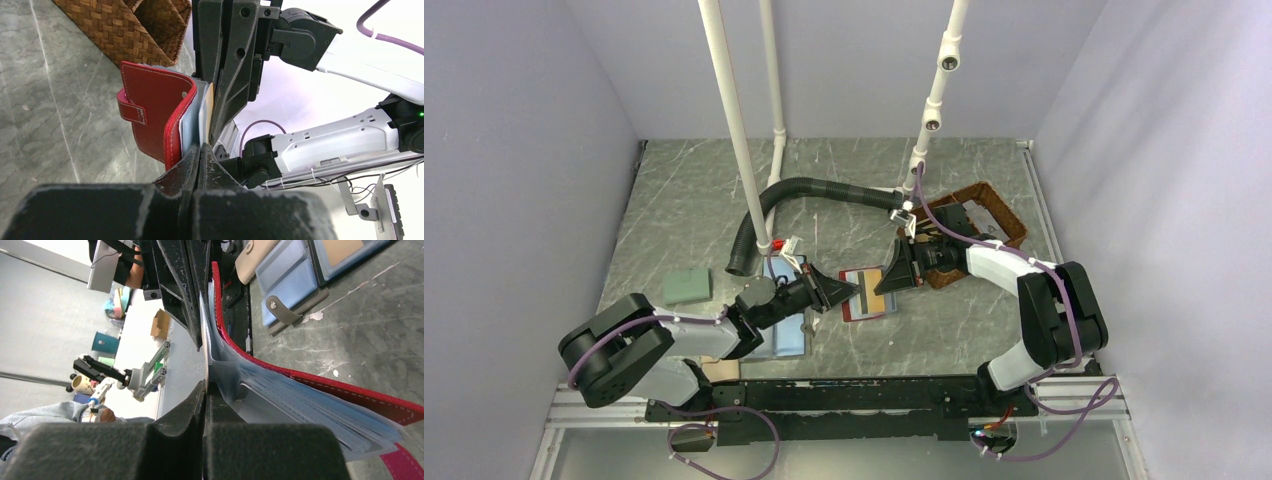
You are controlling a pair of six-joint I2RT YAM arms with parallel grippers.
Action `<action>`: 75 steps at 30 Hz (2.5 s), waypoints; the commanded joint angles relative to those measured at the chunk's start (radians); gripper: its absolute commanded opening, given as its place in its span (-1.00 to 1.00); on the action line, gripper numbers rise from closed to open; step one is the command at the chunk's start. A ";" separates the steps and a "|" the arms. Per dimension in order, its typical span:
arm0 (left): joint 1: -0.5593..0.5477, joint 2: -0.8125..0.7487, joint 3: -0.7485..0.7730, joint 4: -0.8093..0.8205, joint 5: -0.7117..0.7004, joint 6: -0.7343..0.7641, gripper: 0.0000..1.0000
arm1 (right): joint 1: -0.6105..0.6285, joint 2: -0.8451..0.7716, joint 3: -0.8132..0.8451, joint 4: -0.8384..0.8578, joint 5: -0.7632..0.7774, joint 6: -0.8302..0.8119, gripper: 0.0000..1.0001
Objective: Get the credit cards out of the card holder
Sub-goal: Remove the credit card from the card holder, then place the credit card in the storage box.
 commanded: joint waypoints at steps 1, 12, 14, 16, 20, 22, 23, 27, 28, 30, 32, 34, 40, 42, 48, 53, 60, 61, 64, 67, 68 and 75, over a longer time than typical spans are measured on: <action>0.004 0.011 -0.013 0.110 0.018 -0.010 -1.00 | -0.005 -0.032 -0.006 0.050 -0.051 0.002 -1.00; 0.004 -0.032 -0.060 0.129 0.014 0.000 -1.00 | -0.011 -0.025 -0.009 0.032 -0.040 -0.028 -1.00; 0.006 -0.049 -0.060 0.104 0.012 0.004 -1.00 | -0.011 -0.025 -0.009 0.024 -0.038 -0.037 -1.00; 0.006 -0.061 -0.059 0.080 0.015 0.007 -1.00 | -0.011 -0.023 -0.009 0.019 -0.037 -0.046 -1.00; 0.007 -0.067 -0.073 0.086 0.014 0.008 -1.00 | -0.011 -0.022 -0.009 0.012 -0.038 -0.053 -1.00; 0.010 -0.072 -0.081 0.095 0.013 0.008 -1.00 | -0.011 -0.020 -0.009 0.010 -0.040 -0.059 -1.00; 0.012 -0.075 -0.084 0.095 0.013 0.008 -1.00 | -0.011 -0.018 -0.009 0.009 -0.040 -0.060 -1.00; 0.019 -0.098 -0.091 0.077 0.013 0.013 -1.00 | -0.011 -0.018 -0.009 0.008 -0.050 -0.066 -1.00; 0.021 -0.105 -0.093 0.071 0.014 0.016 -1.00 | -0.011 -0.019 -0.009 0.007 -0.052 -0.067 -1.00; 0.024 -0.116 -0.096 0.061 0.014 0.018 -1.00 | -0.011 -0.022 -0.010 0.008 -0.055 -0.068 -1.00; 0.026 -0.127 -0.101 0.053 0.013 0.019 -1.00 | -0.011 -0.022 -0.011 0.011 -0.057 -0.067 -1.00; 0.029 -0.132 -0.102 0.046 0.015 0.020 -1.00 | -0.011 -0.023 -0.012 0.011 -0.059 -0.068 -1.00; 0.038 -0.127 -0.101 0.040 0.023 0.016 -1.00 | -0.011 -0.017 -0.001 -0.028 -0.036 -0.099 -1.00; 0.043 -0.129 -0.103 0.028 0.023 0.011 -1.00 | -0.013 -0.012 0.014 -0.073 -0.019 -0.143 -1.00; 0.058 -0.180 -0.109 -0.069 0.007 0.003 -1.00 | -0.030 -0.003 0.083 -0.278 0.053 -0.339 -1.00; 0.065 -0.250 -0.111 -0.183 -0.024 0.006 -1.00 | -0.038 -0.011 0.129 -0.410 0.099 -0.462 -1.00; 0.069 -0.300 -0.106 -0.271 -0.036 0.014 -1.00 | -0.081 -0.033 0.170 -0.494 0.145 -0.543 -1.00; 0.069 -0.299 -0.101 -0.280 -0.034 0.016 -1.00 | -0.096 -0.035 0.176 -0.499 0.148 -0.547 -1.00; 0.070 -0.291 -0.084 -0.299 -0.024 0.021 -1.00 | -0.162 -0.032 0.197 -0.514 0.151 -0.548 -1.00; 0.069 -0.275 -0.069 -0.304 -0.013 0.026 -1.00 | -0.245 -0.013 0.236 -0.542 0.157 -0.544 -1.00; 0.069 -0.269 -0.065 -0.302 -0.008 0.027 -1.00 | -0.273 -0.003 0.253 -0.561 0.163 -0.542 -1.00; 0.074 -0.227 -0.038 -0.294 0.020 0.033 -1.00 | -0.433 0.073 0.342 -0.532 0.239 -0.407 -1.00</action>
